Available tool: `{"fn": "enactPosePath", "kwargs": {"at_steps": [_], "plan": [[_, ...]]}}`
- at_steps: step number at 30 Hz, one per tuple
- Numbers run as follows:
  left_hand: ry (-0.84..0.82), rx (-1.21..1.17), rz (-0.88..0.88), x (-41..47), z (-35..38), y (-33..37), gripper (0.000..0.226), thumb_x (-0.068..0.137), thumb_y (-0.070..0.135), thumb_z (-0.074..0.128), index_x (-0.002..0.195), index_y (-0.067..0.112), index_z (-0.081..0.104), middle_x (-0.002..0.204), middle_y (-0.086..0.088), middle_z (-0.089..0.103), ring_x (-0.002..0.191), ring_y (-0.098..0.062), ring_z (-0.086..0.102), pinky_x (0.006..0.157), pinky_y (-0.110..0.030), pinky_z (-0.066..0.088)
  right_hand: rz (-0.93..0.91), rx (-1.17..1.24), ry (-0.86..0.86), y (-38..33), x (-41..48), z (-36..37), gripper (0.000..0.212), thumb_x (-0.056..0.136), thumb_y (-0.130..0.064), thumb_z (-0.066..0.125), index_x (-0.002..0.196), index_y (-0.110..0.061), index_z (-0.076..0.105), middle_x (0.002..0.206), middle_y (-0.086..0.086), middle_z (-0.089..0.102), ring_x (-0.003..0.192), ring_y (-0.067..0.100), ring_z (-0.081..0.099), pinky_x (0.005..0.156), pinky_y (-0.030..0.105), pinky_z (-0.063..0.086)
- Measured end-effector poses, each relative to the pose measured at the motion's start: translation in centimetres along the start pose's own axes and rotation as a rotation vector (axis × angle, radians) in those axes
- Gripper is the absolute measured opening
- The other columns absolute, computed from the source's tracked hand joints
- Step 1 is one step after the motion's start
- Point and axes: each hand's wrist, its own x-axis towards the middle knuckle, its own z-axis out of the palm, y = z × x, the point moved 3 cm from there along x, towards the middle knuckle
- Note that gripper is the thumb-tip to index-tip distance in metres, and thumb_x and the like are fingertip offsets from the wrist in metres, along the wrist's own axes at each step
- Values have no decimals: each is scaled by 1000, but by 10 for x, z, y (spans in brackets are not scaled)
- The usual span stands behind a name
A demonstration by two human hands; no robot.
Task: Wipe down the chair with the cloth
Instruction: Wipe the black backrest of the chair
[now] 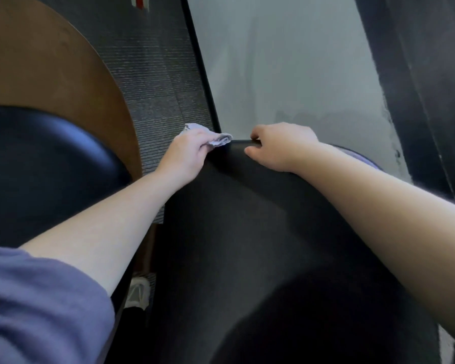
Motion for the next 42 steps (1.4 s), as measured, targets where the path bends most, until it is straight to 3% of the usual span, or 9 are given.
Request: {"fn": "enactPosePath", "kwargs": {"at_steps": [8, 12, 16, 19, 21, 24, 29, 38, 42], "plan": [[-57, -1, 92, -72, 10, 66, 26, 93, 7, 61, 116, 12, 72, 109, -6, 68, 106, -23, 60, 93, -35, 48, -131, -351, 212, 20, -85, 25, 63, 100, -52, 30, 155, -27, 12, 165, 7, 6, 151, 31, 4, 118, 58, 3], [-157, -112, -124, -114, 22, 100, 27, 96, 9, 56, 115, 17, 72, 108, -2, 69, 103, -18, 63, 92, -28, 47, -233, -275, 303, 23, -130, 44, 61, 98, -42, 39, 153, -19, 24, 164, 8, 6, 151, 32, -4, 119, 55, -8], [-168, -540, -463, -143, 7, 123, 32, 98, 6, 50, 96, 29, 73, 100, -15, 73, 97, -37, 68, 85, -47, 58, -334, 134, 305, 18, -174, 61, 58, 94, -29, 53, 148, -16, 36, 154, 4, 38, 148, 25, 22, 121, 41, -4], [-174, -694, -543, -154, -11, 135, 29, 100, 6, 47, 102, 23, 70, 101, -2, 73, 100, -21, 70, 79, -34, 59, -267, 742, 206, 9, -202, 69, 42, 92, -23, 59, 133, -25, 53, 117, -9, 65, 116, 6, 56, 118, 29, 22], [-186, -707, -559, -159, -22, 135, 28, 100, 7, 48, 102, 25, 70, 100, 3, 73, 97, -13, 70, 77, -31, 56, -110, 1075, 192, 2, -216, 77, 21, 90, -21, 64, 111, -26, 66, 99, -11, 69, 95, 2, 63, 92, 23, 49], [-238, -680, -576, -167, -35, 124, 26, 99, 8, 50, 102, 24, 70, 99, 3, 72, 95, -11, 70, 76, -29, 56, 67, 1336, 222, -17, -228, 93, 5, 88, -21, 66, 83, -23, 65, 88, -8, 70, 83, 6, 65, 73, 26, 53], [-357, -667, -592, -201, -58, 93, 22, 99, 8, 52, 105, 20, 69, 100, 0, 72, 97, -14, 69, 78, -30, 57, 176, 1678, 101, -93, -251, 114, 16, 90, -24, 68, 105, -21, 64, 100, -6, 72, 90, 6, 69, 76, 27, 58], [-487, -372, -710, -263, -84, -27, 22, 100, 16, 46, 98, 20, 68, 107, -4, 70, 99, -19, 68, 78, -31, 56, 670, 2173, 2, -263, -248, 225, 21, 93, -17, 62, 114, -12, 63, 113, 8, 70, 105, 24, 68, 95, 51, 53], [-640, 231, -492, -277, -85, -110, 29, 97, 19, 49, 123, 20, 63, 126, -2, 63, 117, -26, 57, 99, -34, 42, 911, 2572, -48, -320, -228, 286, 31, 100, -5, 49, 131, -6, 53, 126, 14, 64, 115, 28, 62, 97, 47, 52]]}}
